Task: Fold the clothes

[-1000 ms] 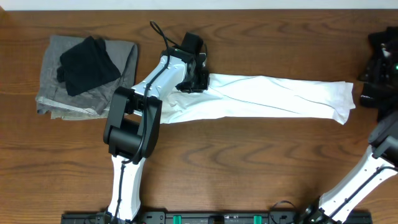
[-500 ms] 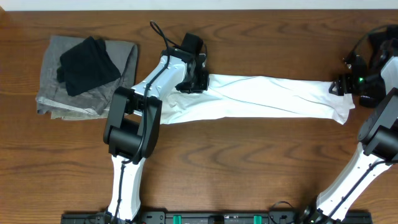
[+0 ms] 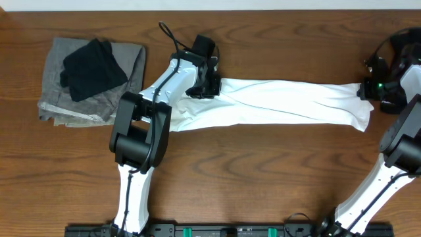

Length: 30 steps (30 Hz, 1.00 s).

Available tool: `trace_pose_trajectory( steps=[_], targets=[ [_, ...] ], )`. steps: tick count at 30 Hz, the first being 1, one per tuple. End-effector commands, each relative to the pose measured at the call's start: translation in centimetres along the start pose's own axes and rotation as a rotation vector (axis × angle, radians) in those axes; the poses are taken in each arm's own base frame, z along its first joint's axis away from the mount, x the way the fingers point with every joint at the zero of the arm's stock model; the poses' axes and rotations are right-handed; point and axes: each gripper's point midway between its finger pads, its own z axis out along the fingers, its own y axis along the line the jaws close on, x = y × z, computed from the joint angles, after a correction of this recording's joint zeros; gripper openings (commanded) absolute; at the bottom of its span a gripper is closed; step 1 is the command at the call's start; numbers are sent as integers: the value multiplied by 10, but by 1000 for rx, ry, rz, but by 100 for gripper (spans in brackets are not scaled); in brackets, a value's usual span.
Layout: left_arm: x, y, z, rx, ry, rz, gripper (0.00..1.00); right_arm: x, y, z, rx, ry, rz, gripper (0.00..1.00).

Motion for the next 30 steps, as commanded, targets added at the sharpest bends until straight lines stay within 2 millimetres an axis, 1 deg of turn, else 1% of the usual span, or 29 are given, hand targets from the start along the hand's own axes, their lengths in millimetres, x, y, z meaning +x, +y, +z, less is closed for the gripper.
trace_pose_trajectory(
  steps=[1,4,6,8,10,14,16,17,19,20,23,26,28,30],
  targets=[
    [-11,6,-8,-37,-34,-7,10,8,-4,17,11,46,75,1],
    [-32,-9,-42,-9,-124,14,10,-3,-10,5,22,22,108,1],
    [-45,-19,-70,10,-192,29,11,-10,-14,-6,29,11,109,1],
    [-53,-25,-98,26,-258,37,11,-17,-18,-19,34,0,114,1],
    [-58,-28,-126,37,-312,40,11,-24,-23,-33,41,-13,137,1],
    [-58,-22,-174,44,-387,23,11,-34,-33,-59,56,-37,162,1],
    [-56,-13,-196,40,-415,3,11,-37,-39,-75,66,-45,172,1],
    [-55,-9,-203,37,-423,-5,11,-37,-40,-80,67,-46,176,1],
    [-53,6,-220,20,-443,-36,11,-38,-42,-93,69,-48,184,1],
    [-51,13,-227,11,-449,-52,11,-38,-41,-98,68,-46,187,1],
    [-45,33,-239,-8,-447,-98,11,-38,-36,-112,63,-35,218,1],
    [-37,52,-241,-28,-419,-143,11,-38,-23,-123,46,-16,269,1],
    [-32,61,-240,-39,-395,-167,11,-42,-7,-128,22,-9,296,1],
    [-27,67,-240,-46,-377,-184,11,-49,15,-131,-26,-8,296,1]
  ],
)
